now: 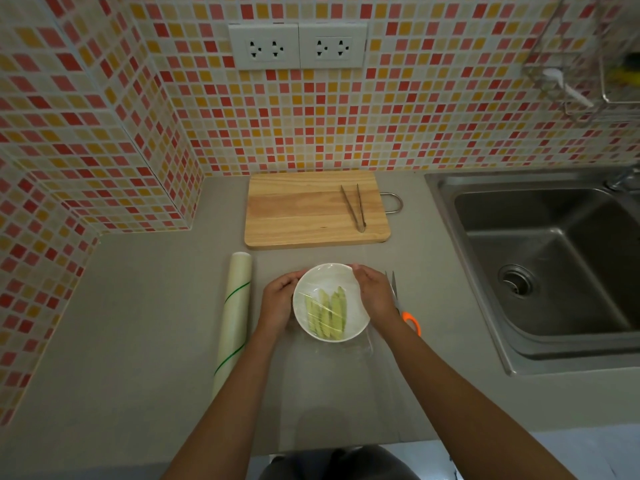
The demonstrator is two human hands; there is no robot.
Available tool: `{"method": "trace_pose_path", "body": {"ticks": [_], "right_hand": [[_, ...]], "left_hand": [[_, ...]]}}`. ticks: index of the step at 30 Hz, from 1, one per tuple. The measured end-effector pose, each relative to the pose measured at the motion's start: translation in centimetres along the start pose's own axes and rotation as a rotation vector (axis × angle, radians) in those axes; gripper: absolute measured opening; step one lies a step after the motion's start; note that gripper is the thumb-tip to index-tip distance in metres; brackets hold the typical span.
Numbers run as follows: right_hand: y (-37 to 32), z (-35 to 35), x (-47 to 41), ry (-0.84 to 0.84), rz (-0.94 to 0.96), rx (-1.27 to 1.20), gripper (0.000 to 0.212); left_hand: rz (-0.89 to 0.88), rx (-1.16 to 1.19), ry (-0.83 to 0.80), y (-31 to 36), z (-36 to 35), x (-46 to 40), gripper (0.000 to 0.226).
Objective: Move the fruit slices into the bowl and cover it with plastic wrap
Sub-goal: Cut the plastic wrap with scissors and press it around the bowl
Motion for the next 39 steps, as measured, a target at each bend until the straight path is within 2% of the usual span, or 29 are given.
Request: {"method": "trace_pose_path", "body": {"ticks": [7,12,15,18,21,22,23,25,27,29,32,35,37,39], "right_hand": [[0.2,0.1,0.2,0.03,-0.023,0.016,0.032],[0.5,0.2,0.6,0.054,-0.056,-0.031,0.032],[0.6,0.3,0.7,0.059,-0.071,-0.047,0.031],[0.6,0.3,0.9,0.066,-0.081,-0.057,0.031],[0.5,0.5,1.0,0.085,-0.089,-0.043,0.031],[0.6,0.6,1.0,0.095,-0.095,-0.041,0.031],[0.7,0.8,1.1,0.106,-0.103,-0.043,0.031],[1.1,1.1,1.4,0.124,-0.115,-0.06,0.033],[1.4,1.3,1.9,0.141,-0.116,-0.077,0.035],[1.8,1.5,2.6,0.159,-0.12,-0.098,0.032],[2.7,2.2,3.7,0.197,-0.135,-0.09,0.031],[2.4,3.2,3.6,0.209,-0.116,0.042,0.034],[1.8,3.2,2.9,0.165,-0.137,0.113,0.041],[2.0,2.6,2.2,0.067,-0.224,0.038,0.038]], "left_hand": [[0.092,0.039,0.011,-0.5,-0.4,0.0,0.035],[-0.004,-0.225,0.011,0.2,-1.1,0.0,0.061],[0.03,-0.332,0.035,-0.1,-0.7,-0.2,0.073],[0.084,-0.275,-0.018,-0.5,-0.8,-0.4,0.084],[0.107,-0.239,-0.145,-0.3,-1.4,-0.4,0.092],[0.092,-0.201,-0.136,-0.2,-1.2,-0.5,0.09],[0.07,-0.181,-0.061,0.1,-0.4,-0.5,0.085],[-0.02,-0.227,0.212,0.9,2.5,-0.1,0.07],[-0.157,-0.234,0.37,2.5,3.5,1.5,0.056],[-0.209,-0.188,0.349,3.0,2.3,2.7,0.049],[-0.146,-0.135,0.236,1.8,0.0,3.5,0.051],[-0.126,-0.161,0.199,1.0,-0.5,3.3,0.055],[-0.11,-0.153,0.159,0.9,-0.6,2.7,0.056],[-0.113,-0.127,0.117,1.2,-0.9,2.0,0.055]]}}
Point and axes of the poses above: each hand's wrist, its own x-axis away from the middle knuckle, its own z-axis out of the back of the hand, y = z × x, the point moved 10 cm from there along -x, towards the middle knuckle, and after that the axes turned 1 degree about y, right-handed, at the moved point
